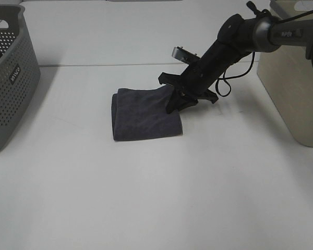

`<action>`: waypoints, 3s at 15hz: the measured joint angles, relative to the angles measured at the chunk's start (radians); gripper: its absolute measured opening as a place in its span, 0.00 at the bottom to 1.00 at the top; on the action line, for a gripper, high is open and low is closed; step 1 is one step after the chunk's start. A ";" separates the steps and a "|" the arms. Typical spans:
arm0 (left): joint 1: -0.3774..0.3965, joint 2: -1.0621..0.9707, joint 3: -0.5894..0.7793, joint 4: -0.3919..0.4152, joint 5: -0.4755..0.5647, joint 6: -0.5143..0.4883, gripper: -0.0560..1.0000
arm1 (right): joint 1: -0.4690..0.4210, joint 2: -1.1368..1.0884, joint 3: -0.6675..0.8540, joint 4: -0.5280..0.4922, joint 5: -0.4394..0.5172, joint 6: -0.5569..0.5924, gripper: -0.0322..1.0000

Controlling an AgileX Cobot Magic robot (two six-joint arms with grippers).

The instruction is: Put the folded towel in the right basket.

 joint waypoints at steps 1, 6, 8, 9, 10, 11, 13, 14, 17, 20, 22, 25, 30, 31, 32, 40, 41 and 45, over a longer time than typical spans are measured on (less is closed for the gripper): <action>0.000 0.000 0.000 0.000 0.000 0.000 0.99 | 0.000 0.000 -0.013 0.002 0.010 -0.005 0.07; 0.000 0.000 0.000 0.000 0.000 0.000 0.99 | 0.000 -0.059 -0.076 -0.007 0.072 -0.015 0.07; 0.000 0.000 0.000 0.000 0.000 0.000 0.99 | 0.000 -0.114 -0.083 -0.034 0.075 -0.015 0.07; 0.000 0.000 0.000 0.000 0.000 0.000 0.99 | 0.000 -0.156 -0.084 -0.055 0.076 -0.015 0.07; 0.000 0.000 0.000 0.000 0.000 0.000 0.99 | 0.000 -0.197 -0.084 -0.079 0.077 -0.015 0.07; 0.000 0.000 0.000 0.000 0.000 0.000 0.99 | 0.000 -0.237 -0.084 -0.106 0.080 -0.015 0.07; 0.000 0.000 0.000 0.000 0.000 0.000 0.99 | 0.000 -0.328 -0.084 -0.190 0.083 0.010 0.07; 0.000 0.000 0.000 0.000 0.000 0.000 0.99 | 0.000 -0.377 -0.084 -0.240 0.089 0.024 0.07; 0.000 0.000 0.000 0.000 0.000 0.000 0.99 | 0.000 -0.565 -0.084 -0.491 0.123 0.091 0.07; 0.000 0.000 0.000 0.000 0.000 0.000 0.99 | 0.000 -0.671 -0.084 -0.685 0.130 0.147 0.07; 0.000 0.000 0.000 0.000 0.000 0.000 0.99 | -0.005 -0.706 -0.084 -0.763 0.130 0.172 0.07; 0.000 0.000 0.000 0.000 0.000 0.000 0.99 | -0.097 -0.734 -0.084 -0.781 0.131 0.197 0.07; 0.000 0.000 0.000 0.000 0.000 0.000 0.99 | -0.437 -0.720 -0.085 -0.510 0.155 0.153 0.07; 0.000 0.000 0.000 0.000 0.000 0.000 0.99 | -0.471 -0.700 -0.085 -0.483 0.172 0.142 0.07; 0.000 0.000 0.000 0.000 0.000 0.000 0.99 | -0.488 -0.675 -0.083 -0.472 0.191 0.139 0.07; 0.000 0.000 0.000 0.000 0.000 0.000 0.99 | -0.492 -0.558 -0.027 -0.482 0.205 0.219 0.49; 0.000 0.000 0.000 0.000 0.000 0.000 0.99 | -0.492 -0.563 -0.027 -0.479 0.211 0.219 0.57; 0.000 0.000 0.000 0.000 0.000 0.000 0.99 | -0.488 -0.612 -0.027 -0.417 0.255 0.225 0.64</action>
